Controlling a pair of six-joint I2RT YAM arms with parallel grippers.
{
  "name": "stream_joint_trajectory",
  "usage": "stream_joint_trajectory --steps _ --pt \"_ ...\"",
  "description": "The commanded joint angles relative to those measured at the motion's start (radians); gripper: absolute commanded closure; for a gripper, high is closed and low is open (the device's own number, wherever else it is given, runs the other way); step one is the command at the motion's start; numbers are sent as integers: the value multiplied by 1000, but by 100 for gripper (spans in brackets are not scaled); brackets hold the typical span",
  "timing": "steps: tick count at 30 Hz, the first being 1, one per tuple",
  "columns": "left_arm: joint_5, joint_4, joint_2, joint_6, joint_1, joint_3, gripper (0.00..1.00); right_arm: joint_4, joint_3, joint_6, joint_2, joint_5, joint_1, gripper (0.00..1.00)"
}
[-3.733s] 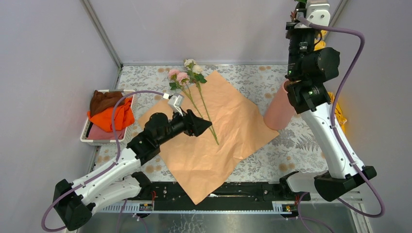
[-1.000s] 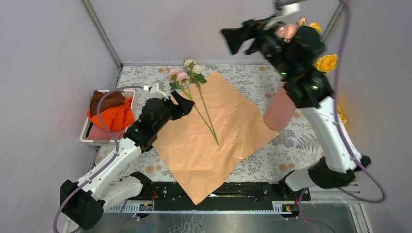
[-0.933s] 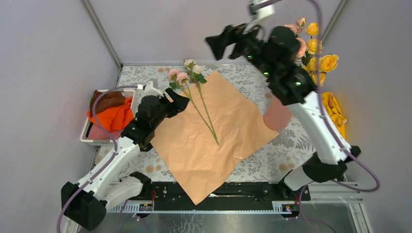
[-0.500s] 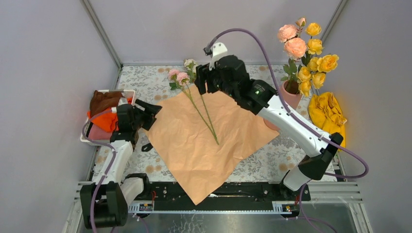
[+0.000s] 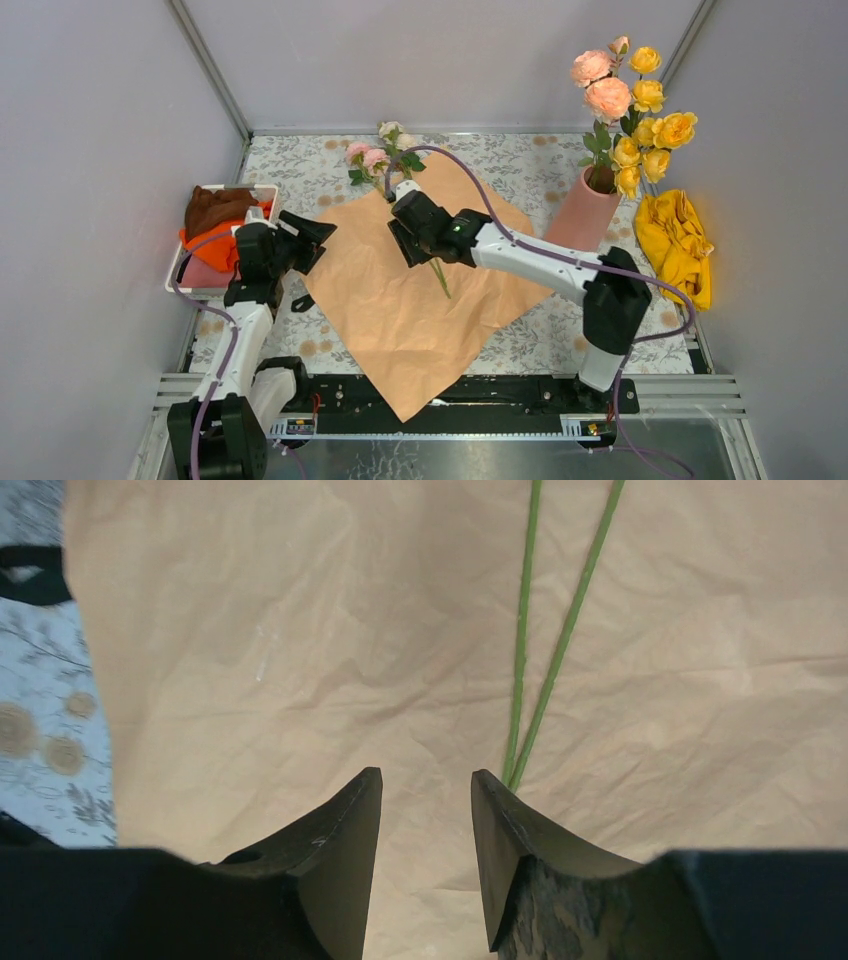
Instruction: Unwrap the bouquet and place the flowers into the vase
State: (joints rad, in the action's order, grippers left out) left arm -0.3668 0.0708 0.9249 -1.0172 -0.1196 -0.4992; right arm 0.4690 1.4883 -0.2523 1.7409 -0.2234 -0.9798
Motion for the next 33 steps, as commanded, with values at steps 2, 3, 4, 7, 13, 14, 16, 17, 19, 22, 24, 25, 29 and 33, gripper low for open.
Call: stream_joint_trajectory --steps 2,3,4,7,13,14,16,17,19,22,24,25,29,33 --pt "-1 36 -57 37 -5 -32 23 -10 38 29 74 -5 -2 55" --pt "-7 37 -61 36 -6 -30 23 -3 57 38 97 -6 0 54" --pt "-16 31 -67 37 -5 -29 23 6 75 44 125 -7 3 53" --pt "-45 22 -90 50 -6 -31 23 28 135 63 202 16 25 51" --pt "-42 45 -138 97 -6 -57 21 59 214 75 321 71 102 49" --pt "-45 46 -141 103 -5 -61 21 56 214 78 328 77 110 49" --pt "-47 46 -141 110 -5 -68 21 56 216 83 341 79 123 48" --pt "-48 44 -139 113 -5 -69 21 53 217 87 347 82 128 48" --pt "-51 35 -135 114 -6 -63 21 51 217 91 356 92 134 48" --pt "-59 21 -123 112 -5 -54 21 48 211 92 370 108 137 48" --pt "-62 17 -118 111 -5 -50 21 39 195 87 375 122 138 49" --pt "-60 16 -115 112 -5 -49 21 32 185 84 376 126 138 49" --pt "-58 11 -113 112 -6 -45 21 16 150 79 377 139 137 50" --pt "-60 6 -108 110 -5 -41 21 3 117 72 379 148 136 51"
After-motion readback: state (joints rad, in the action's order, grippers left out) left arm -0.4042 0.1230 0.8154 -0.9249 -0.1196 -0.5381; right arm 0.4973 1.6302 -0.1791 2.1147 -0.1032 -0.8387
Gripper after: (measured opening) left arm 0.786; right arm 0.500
